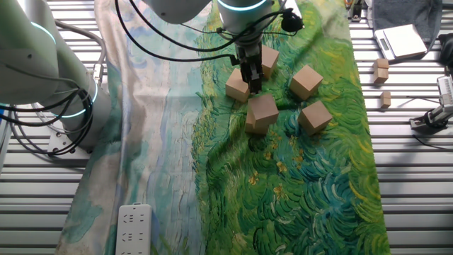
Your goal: Stack the blocks into a pyramid shape
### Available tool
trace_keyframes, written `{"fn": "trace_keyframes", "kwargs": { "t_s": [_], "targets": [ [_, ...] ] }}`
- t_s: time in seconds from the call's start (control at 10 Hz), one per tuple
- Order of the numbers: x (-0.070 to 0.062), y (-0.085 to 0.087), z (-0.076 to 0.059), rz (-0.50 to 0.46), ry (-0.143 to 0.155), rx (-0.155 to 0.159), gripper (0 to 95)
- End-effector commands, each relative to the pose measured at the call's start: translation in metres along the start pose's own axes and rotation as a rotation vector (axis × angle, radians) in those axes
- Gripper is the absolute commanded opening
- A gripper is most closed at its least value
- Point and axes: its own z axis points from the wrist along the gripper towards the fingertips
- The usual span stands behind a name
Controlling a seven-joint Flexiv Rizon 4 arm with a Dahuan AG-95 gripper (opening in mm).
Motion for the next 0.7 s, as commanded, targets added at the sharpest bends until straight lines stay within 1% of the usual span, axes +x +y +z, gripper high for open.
{"fn": "trace_keyframes", "kwargs": {
  "t_s": [0.1, 0.3, 0.4, 0.5, 0.7],
  "targets": [
    [-0.0004, 0.0006, 0.0000, -0.002, 0.000, 0.004, 57.0],
    [-0.0004, 0.0006, 0.0000, -0.037, -0.002, 0.006, 57.0],
    [-0.0004, 0.0006, 0.0000, -0.072, 0.000, 0.014, 57.0],
    [-0.0004, 0.0006, 0.0000, -0.118, -0.004, 0.016, 57.0],
    [-0.0004, 0.0006, 0.0000, -0.223, 0.001, 0.019, 57.0]
  ]
}}
